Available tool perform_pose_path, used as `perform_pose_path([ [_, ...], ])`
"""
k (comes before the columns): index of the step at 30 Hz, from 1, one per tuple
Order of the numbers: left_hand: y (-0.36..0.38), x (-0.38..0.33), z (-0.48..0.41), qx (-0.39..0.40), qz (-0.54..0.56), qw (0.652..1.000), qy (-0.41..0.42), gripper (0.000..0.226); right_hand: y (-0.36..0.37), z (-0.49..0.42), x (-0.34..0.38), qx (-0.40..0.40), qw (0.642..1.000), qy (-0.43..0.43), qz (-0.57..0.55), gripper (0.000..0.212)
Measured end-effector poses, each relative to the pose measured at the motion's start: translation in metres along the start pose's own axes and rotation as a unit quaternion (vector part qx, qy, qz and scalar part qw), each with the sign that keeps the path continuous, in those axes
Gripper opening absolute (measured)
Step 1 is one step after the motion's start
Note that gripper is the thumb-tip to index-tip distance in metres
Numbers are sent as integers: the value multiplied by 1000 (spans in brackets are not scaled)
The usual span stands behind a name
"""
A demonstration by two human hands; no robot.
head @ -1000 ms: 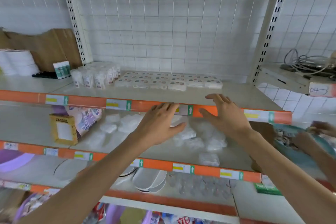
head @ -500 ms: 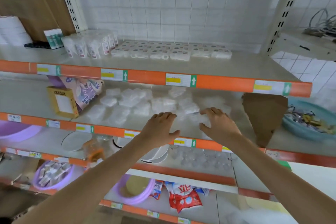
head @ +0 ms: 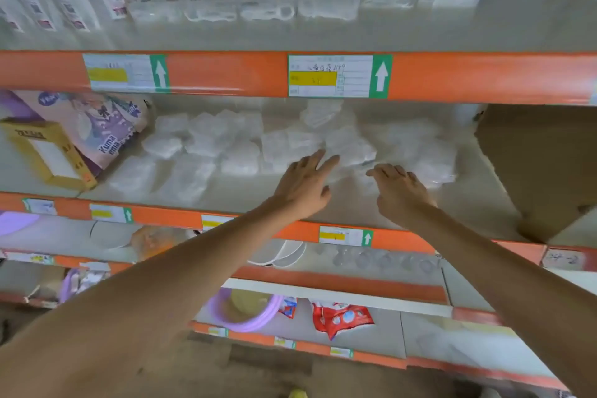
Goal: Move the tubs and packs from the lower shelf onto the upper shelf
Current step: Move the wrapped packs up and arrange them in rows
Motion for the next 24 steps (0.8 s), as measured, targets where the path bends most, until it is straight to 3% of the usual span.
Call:
perform_pose_path([
  [9, 13, -7, -74, 26, 22, 998, 49, 60, 15, -28, -2, -28, 999, 4, 34, 60],
  [16, 14, 2, -73, -75, 16, 993, 86, 33, 8, -33, -14, -25, 999, -21, 41, 48],
  [24, 14, 24, -54, -106, 12, 988, 111, 23, 12, -28, -15, -41, 998, -32, 41, 47],
])
Point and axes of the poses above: each hand's wrist, its own z-axis away from the middle knuckle, its own y-axis out of the palm, x = y × z, the point moved 2 cm from there along -z, towards the middle knuckle, and after that the axes turned 13 degrees about x, right-handed, at the moved point
